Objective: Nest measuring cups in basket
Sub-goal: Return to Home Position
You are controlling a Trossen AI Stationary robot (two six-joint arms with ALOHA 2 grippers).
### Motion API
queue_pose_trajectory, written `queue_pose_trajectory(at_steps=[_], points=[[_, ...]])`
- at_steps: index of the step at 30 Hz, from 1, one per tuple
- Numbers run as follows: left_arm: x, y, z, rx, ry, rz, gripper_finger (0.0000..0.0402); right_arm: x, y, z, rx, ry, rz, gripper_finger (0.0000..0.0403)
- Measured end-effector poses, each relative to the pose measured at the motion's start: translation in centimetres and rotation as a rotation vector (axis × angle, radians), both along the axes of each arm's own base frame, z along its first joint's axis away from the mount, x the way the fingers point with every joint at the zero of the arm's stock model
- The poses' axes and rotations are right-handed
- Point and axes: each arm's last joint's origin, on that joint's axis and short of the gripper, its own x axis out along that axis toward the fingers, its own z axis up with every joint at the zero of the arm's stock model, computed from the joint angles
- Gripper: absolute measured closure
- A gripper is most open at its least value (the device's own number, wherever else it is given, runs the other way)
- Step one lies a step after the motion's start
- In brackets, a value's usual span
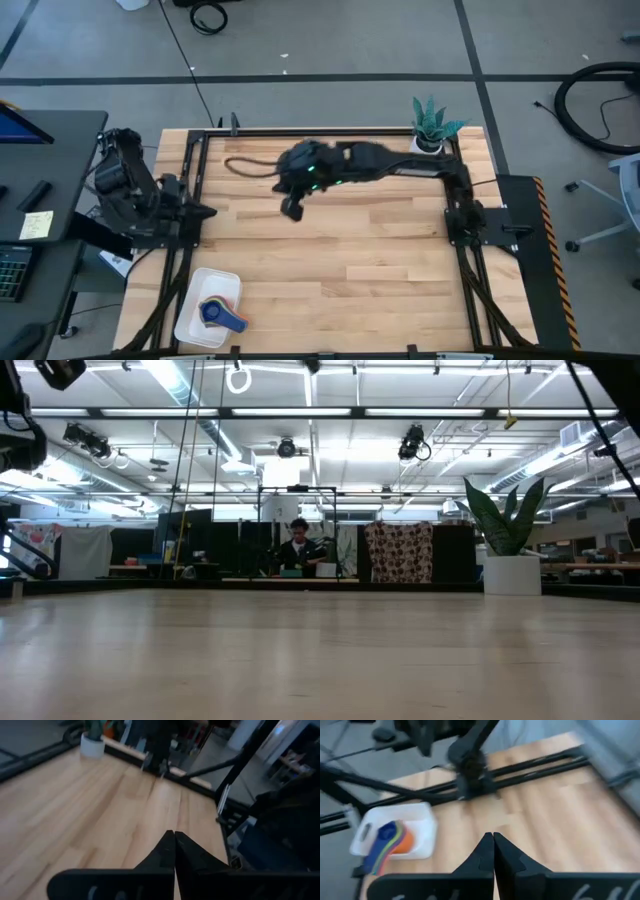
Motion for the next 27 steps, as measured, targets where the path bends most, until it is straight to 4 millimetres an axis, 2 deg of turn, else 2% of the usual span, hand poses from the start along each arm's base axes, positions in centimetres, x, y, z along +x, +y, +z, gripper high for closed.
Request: queue_pose_trajectory(at_steps=[4,12,16,20,27], points=[[-0.8,1.5,1.4,0.033,-0.059,-0.011,0.0401,-3.6,-0.4,3.5,-0.093,-0.008,-0.066,0.0402],[-3.3,5.9,8.1,0.165,-0.192,-0.084,0.0401,-11.1,-1.2,8.2,-0.208,0.042,-0.241,0.0402],[-4.6,7.9,10.3,0.193,-0.247,-0.149,0.0401,-15.1,-1.2,10.4,-0.204,0.029,-0.246,0.0399],[-5.3,8.7,10.6,0.236,-0.243,-0.286,0.0401,-19.3,-0.9,12.2,-0.21,0.009,-0.248,0.0397],[-5.4,8.9,8.9,0.261,-0.223,-0.304,0.0401,-26.3,-0.1,14.7,-0.212,-0.064,-0.277,0.0395]])
